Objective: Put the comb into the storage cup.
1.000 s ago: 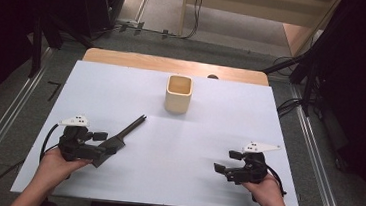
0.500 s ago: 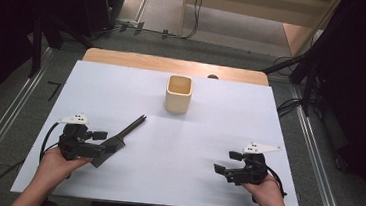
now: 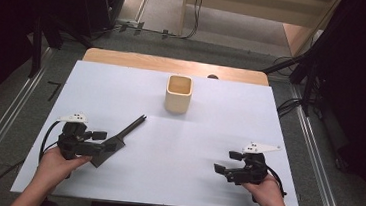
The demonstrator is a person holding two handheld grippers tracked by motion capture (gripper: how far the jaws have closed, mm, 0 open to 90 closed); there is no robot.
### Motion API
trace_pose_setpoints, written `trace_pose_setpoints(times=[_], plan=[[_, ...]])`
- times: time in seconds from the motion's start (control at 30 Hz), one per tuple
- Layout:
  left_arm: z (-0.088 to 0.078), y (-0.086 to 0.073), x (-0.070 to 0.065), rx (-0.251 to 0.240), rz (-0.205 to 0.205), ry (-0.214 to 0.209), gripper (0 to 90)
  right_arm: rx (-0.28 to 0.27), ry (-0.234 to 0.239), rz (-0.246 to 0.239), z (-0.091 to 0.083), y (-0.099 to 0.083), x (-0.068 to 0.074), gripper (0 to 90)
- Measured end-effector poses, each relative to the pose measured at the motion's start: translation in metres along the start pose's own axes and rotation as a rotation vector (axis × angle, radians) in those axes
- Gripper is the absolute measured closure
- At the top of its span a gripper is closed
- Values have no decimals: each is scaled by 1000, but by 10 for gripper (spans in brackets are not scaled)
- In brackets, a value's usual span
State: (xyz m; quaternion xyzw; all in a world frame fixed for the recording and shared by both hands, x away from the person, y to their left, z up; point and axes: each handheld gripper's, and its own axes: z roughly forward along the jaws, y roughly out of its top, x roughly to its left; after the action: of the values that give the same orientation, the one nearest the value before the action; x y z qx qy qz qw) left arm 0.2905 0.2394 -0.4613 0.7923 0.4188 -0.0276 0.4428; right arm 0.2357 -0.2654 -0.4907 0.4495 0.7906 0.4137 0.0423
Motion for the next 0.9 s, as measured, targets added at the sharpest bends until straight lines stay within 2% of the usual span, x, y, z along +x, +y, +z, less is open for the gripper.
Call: trace_pose_setpoints(times=[0.27,0.5,0.6,0.67,0.9], plan=[[1,0,0,8,5,8,262,0,0,4,0,0,0,126],[1,0,-1,7,-11,-8,262,0,2,6,0,0,0,126],[2,5,-1,10,-8,13,263,-3,-2,9,-1,0,0,126],[1,11,0,-6,-20,22,263,-4,-1,6,0,0,0,126],[3,29,6,-8,-32,33,263,-5,2,3,0,1,0,126]])
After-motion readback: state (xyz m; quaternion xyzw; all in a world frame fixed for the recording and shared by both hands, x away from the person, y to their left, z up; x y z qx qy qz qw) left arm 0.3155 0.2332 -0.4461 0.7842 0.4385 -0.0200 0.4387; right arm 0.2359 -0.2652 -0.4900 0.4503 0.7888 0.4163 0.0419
